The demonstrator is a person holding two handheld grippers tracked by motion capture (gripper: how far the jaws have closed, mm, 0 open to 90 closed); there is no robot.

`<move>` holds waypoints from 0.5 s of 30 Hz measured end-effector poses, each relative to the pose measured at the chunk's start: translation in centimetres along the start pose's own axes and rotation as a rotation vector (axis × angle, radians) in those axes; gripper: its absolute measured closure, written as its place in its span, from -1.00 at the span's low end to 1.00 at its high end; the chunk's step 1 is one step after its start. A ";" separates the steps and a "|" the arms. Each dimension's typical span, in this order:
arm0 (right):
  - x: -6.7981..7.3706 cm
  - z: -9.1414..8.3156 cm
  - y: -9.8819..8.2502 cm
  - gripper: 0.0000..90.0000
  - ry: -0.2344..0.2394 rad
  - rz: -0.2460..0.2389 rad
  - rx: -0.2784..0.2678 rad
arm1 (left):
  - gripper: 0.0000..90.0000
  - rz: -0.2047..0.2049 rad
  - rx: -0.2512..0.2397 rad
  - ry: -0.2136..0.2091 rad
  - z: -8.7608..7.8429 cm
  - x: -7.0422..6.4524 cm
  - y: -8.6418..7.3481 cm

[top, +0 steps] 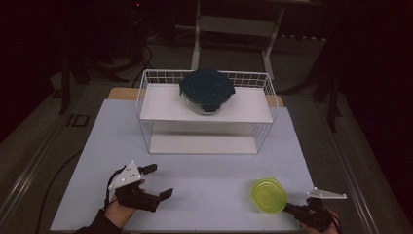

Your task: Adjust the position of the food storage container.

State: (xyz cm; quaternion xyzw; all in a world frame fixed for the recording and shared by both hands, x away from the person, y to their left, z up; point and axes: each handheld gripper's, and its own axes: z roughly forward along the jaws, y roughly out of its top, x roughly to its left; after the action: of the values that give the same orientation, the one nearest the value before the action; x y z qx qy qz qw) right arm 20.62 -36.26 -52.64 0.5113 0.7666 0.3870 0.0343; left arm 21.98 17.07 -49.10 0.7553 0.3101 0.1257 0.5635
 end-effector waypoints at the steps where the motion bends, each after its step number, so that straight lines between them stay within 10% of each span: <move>1: 0.1 0.0 0.0 1.00 0.003 0.000 0.001 | -0.98 0.000 -0.002 -0.001 0.0 0.0 0.0; 15: 1.7 2.7 1.3 1.00 0.071 -0.041 0.057 | -0.98 0.001 -0.004 -0.001 0.0 -0.1 0.0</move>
State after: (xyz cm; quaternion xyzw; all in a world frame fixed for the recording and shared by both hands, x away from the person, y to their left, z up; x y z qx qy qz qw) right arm 22.02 -33.16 -53.18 0.4820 0.7883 0.3823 0.0004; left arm 21.93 17.03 -49.06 0.7545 0.3094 0.1261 0.5649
